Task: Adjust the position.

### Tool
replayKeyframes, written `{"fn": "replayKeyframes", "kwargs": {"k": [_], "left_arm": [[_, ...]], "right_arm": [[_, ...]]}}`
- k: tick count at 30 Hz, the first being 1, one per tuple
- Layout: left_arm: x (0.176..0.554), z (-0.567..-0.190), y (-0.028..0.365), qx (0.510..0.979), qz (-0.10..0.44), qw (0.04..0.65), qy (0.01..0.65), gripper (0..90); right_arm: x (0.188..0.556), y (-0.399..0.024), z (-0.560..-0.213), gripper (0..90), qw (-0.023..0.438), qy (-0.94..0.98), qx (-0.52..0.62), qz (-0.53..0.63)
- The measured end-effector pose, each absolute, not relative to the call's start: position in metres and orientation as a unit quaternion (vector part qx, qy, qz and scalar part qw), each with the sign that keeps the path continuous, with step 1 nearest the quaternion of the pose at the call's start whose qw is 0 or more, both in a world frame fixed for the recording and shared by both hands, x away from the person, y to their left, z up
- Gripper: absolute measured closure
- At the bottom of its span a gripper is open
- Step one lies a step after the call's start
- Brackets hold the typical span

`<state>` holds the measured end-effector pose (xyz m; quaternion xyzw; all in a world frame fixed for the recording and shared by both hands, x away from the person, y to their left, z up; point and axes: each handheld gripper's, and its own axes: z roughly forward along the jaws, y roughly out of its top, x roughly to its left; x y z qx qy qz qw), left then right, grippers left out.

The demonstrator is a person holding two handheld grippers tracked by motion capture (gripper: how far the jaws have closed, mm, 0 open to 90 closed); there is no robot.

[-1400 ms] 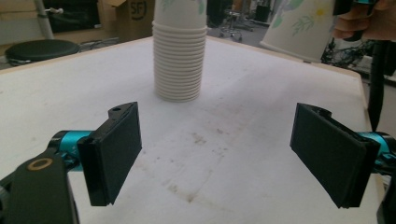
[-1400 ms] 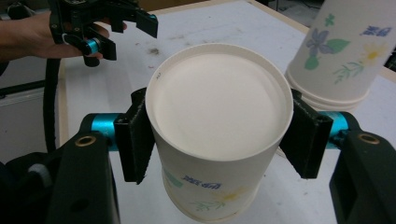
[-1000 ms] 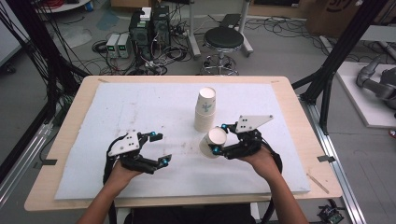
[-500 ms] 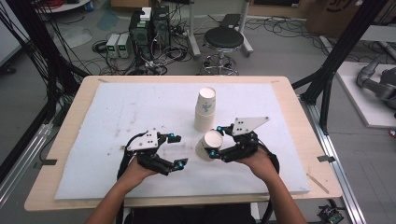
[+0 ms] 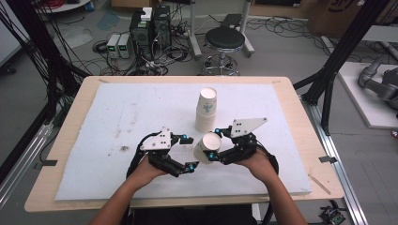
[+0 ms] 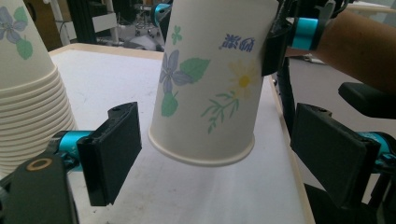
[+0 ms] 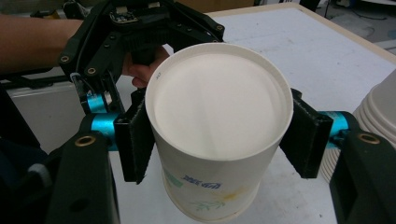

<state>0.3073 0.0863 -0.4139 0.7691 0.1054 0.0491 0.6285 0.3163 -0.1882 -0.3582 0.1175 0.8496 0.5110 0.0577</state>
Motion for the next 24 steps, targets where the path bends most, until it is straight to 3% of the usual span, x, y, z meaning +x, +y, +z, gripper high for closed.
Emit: {"fn": "replayKeyframes", "kwargs": {"k": [20,24], "left_arm": [[0.313,-0.417,0.065,0.776,0.043,0.624,0.080,21.9],[0.313,-0.417,0.064,0.776,0.045,0.625,0.071,27.7]], "right_arm": [[0.315,-0.180,-0.364,35.8,0.030,0.849,0.107,0.516],[0.315,-0.181,-0.363,36.5,0.021,0.843,0.103,0.527]]}}
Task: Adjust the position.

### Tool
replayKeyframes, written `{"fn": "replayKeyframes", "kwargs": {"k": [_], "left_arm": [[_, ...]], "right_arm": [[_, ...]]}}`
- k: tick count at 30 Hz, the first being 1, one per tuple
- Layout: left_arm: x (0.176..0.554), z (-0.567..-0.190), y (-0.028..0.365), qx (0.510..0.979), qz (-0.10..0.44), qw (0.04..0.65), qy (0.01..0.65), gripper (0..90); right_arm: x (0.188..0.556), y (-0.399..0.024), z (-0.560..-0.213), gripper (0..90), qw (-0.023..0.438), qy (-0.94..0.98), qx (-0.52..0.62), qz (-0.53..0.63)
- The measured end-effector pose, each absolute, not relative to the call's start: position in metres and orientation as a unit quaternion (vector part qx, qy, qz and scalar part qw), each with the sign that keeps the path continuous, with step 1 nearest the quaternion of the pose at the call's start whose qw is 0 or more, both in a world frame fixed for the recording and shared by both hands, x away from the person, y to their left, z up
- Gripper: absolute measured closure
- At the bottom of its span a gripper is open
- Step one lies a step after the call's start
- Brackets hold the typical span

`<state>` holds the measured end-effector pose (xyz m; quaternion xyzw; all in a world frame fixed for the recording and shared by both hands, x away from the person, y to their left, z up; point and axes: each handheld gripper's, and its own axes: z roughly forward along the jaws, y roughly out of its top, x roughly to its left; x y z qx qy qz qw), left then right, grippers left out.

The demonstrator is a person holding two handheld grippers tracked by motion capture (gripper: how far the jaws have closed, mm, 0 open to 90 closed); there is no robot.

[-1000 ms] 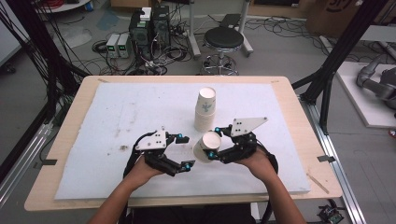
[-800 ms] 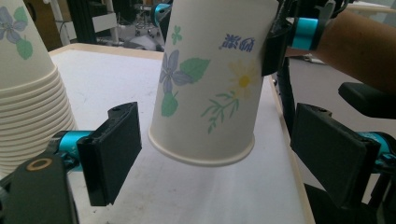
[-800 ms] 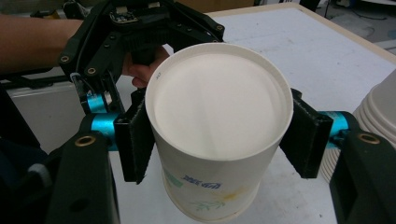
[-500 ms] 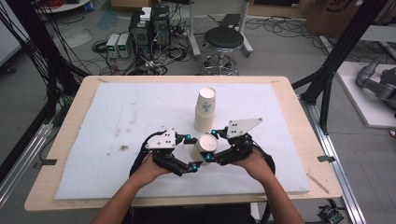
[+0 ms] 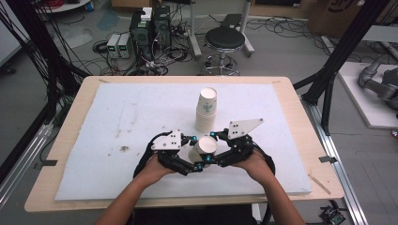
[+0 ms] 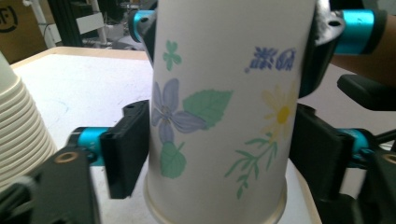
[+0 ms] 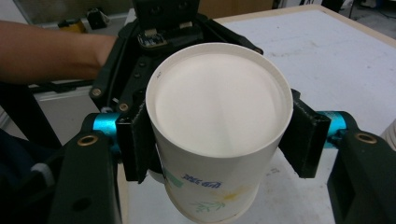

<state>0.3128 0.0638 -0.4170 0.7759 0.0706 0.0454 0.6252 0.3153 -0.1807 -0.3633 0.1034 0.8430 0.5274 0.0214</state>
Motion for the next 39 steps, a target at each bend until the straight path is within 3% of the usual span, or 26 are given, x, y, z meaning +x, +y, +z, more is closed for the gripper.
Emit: {"fn": "replayKeyframes", "kwargs": {"k": [10,14,25,39], "left_arm": [[0.311,-0.414,0.066,0.786,0.048,0.612,0.074,35.0],[0.312,-0.409,0.068,0.799,0.042,0.594,0.082,35.5],[0.314,-0.393,0.073,0.858,0.035,0.505,0.087,36.4],[0.316,-0.381,0.072,0.899,0.029,0.432,0.072,36.9]], "right_arm": [[0.316,-0.181,-0.364,35.2,0.016,0.843,0.108,0.527],[0.315,-0.179,-0.366,20.1,0.025,0.843,0.116,0.525],[0.313,-0.179,-0.357,20.0,0.042,0.850,0.103,0.514],[0.319,-0.175,-0.350,20.1,0.042,0.882,0.053,0.466]]}}
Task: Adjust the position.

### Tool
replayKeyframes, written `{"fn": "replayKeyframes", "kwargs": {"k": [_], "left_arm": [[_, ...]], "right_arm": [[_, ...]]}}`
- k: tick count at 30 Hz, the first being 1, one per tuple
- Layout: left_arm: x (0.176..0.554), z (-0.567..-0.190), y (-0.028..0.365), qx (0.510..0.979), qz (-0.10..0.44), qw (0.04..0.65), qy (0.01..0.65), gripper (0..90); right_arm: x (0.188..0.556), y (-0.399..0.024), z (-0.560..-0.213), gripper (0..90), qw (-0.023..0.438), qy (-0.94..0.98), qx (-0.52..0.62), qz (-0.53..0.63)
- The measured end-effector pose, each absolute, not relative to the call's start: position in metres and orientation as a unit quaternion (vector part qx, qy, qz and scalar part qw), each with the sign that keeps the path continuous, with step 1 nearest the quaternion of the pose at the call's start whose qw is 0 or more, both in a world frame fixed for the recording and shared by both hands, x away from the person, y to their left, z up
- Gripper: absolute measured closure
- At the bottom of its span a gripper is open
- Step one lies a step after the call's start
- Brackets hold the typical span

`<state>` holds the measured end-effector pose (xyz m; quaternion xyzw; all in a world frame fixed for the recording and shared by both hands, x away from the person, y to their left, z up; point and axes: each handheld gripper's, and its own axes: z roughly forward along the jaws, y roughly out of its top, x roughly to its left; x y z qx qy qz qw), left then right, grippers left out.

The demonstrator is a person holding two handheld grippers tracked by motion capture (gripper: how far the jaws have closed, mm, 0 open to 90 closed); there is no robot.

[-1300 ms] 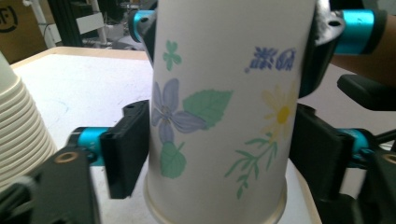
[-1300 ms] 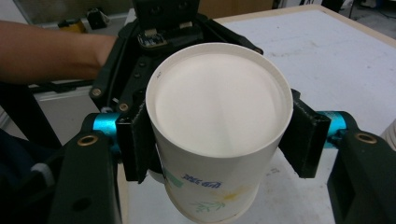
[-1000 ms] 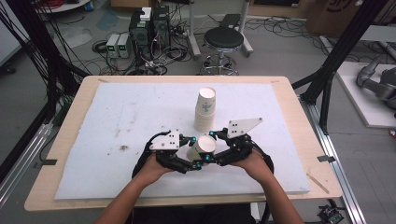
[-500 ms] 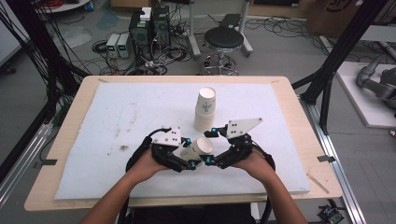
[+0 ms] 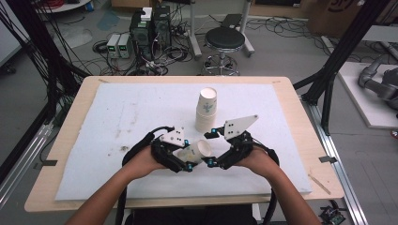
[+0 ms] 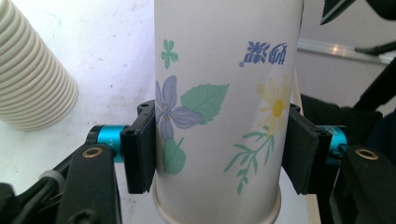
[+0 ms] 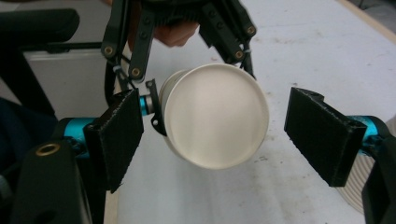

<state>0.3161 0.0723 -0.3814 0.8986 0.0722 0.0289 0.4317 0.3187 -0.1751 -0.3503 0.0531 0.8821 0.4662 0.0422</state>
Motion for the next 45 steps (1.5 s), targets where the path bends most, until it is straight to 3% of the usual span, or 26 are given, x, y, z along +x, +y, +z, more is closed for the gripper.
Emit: {"fn": "replayKeyframes", "kwargs": {"k": [16,26,31,34,38,45], "left_arm": [[0.315,-0.372,0.067,0.929,0.024,0.366,0.039,36.6],[0.314,-0.375,0.067,0.932,0.011,0.360,0.030,36.6],[0.314,-0.377,0.067,0.932,0.008,0.361,0.021,36.5],[0.313,-0.378,0.069,0.927,0.014,0.374,0.019,33.1],[0.312,-0.383,0.076,0.904,0.023,0.425,0.038,18.7],[0.307,-0.391,0.096,0.857,0.031,0.510,0.060,17.4]], "right_arm": [[0.319,-0.156,-0.350,20.6,0.046,0.910,0.001,0.412],[0.318,-0.151,-0.352,36.4,0.037,0.918,-0.029,0.394],[0.317,-0.151,-0.352,37.7,0.036,0.919,-0.037,0.390],[0.317,-0.152,-0.352,37.9,0.033,0.918,-0.035,0.394],[0.318,-0.156,-0.350,37.8,0.026,0.914,-0.030,0.403],[0.317,-0.165,-0.352,38.0,0.022,0.909,-0.016,0.417]]}}
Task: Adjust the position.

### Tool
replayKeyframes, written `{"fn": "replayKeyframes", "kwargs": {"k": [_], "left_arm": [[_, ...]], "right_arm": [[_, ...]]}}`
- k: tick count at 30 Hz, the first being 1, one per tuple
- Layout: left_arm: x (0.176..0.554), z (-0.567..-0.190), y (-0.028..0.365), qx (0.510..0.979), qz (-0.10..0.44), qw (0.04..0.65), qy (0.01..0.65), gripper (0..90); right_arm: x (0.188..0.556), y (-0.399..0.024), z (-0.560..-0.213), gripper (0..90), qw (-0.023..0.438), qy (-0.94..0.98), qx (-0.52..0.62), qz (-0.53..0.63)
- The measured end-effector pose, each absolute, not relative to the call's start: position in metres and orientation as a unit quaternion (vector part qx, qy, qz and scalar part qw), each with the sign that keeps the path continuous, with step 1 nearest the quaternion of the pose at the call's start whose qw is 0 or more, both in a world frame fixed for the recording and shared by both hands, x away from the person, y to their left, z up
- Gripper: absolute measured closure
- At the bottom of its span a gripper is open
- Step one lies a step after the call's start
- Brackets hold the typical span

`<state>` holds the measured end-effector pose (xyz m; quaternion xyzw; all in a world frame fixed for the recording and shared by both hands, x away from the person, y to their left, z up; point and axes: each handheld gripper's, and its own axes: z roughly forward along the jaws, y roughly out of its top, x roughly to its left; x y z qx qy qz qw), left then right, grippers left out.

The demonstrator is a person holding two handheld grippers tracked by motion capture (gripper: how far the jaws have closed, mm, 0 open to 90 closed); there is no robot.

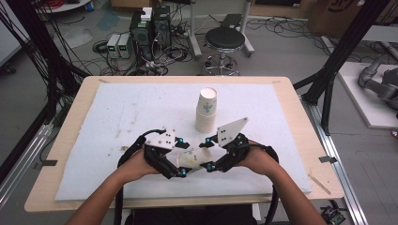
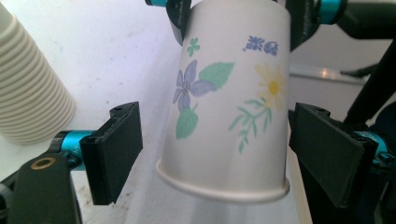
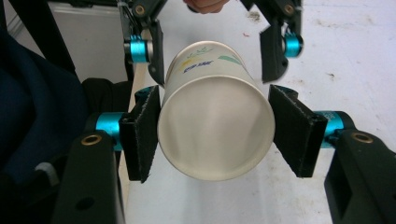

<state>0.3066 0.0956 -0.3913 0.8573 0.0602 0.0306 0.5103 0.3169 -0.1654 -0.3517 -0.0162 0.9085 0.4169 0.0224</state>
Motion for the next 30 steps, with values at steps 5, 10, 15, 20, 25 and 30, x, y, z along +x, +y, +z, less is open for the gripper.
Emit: {"fn": "replayKeyframes", "kwargs": {"k": [5,10,15,20,25,30], "left_arm": [[0.301,-0.396,0.102,0.815,0.041,0.574,0.065,17.4],[0.299,-0.403,0.105,0.788,0.050,0.610,0.072,16.8],[0.298,-0.408,0.101,0.777,0.051,0.623,0.077,16.8],[0.296,-0.415,0.094,0.769,0.041,0.634,0.075,16.8],[0.296,-0.420,0.089,0.761,0.030,0.644,0.075,16.8],[0.295,-0.422,0.086,0.762,0.027,0.644,0.068,16.7]], "right_arm": [[0.316,-0.176,-0.356,38.0,0.018,0.897,-0.003,0.441],[0.315,-0.190,-0.365,38.0,0.018,0.883,0.019,0.468],[0.312,-0.200,-0.372,38.1,0.018,0.871,0.030,0.489],[0.310,-0.207,-0.379,38.1,0.016,0.863,0.039,0.504],[0.309,-0.213,-0.383,38.1,0.010,0.855,0.045,0.516],[0.308,-0.216,-0.381,38.1,0.000,0.845,0.041,0.534]]}}
